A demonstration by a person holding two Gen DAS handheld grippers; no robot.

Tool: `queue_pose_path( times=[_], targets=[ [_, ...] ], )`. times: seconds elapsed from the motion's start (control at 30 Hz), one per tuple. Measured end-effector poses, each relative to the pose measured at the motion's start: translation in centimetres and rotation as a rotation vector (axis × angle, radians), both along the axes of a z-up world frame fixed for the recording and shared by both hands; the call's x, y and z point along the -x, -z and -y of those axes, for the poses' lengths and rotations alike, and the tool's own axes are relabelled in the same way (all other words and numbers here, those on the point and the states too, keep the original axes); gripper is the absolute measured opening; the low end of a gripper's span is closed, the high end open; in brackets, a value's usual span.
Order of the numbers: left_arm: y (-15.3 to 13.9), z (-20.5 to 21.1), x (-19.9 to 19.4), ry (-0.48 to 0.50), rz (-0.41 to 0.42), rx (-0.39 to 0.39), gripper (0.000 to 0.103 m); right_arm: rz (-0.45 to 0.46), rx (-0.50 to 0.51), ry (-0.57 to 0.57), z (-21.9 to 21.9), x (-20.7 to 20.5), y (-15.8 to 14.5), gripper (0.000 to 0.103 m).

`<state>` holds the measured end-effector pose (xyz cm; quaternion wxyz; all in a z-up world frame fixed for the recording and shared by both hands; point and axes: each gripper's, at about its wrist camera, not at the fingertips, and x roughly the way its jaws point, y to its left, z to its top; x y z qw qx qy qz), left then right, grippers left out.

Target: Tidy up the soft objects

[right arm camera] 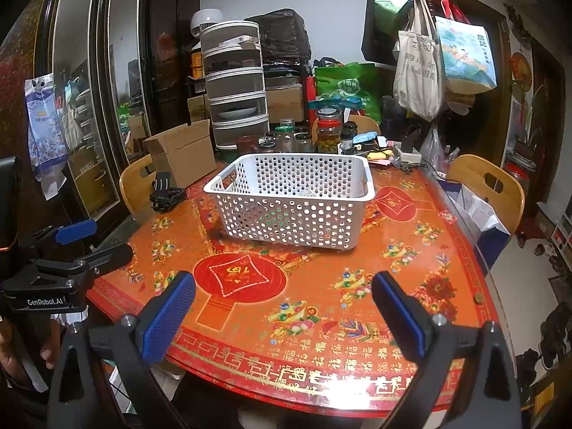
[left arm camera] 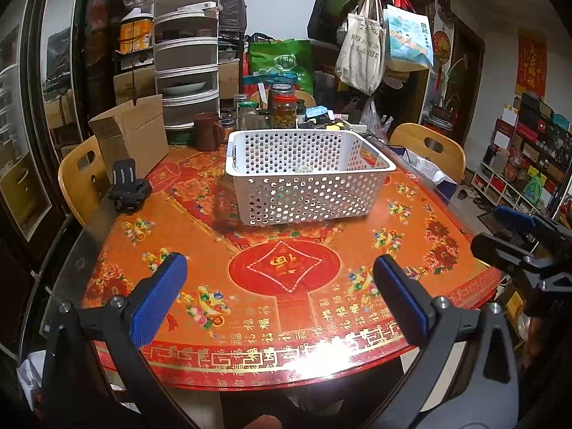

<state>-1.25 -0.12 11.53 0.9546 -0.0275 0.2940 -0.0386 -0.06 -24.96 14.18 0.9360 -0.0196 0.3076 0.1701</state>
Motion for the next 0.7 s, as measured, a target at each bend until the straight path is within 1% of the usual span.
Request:
queue_pose_path(
  times=[0.6,0.7],
  targets=[
    [1.0,0.7,0.2,0.006,0.004,-0.007,0.103,-0.004,0.001,0.002,0.0,0.0,0.2,0.099],
    [0.9,0.6,0.2,0.007,0.0,0.002,0.103,-0.004,0.0,0.001,0.0,0.0,0.2,0.099]
  ],
)
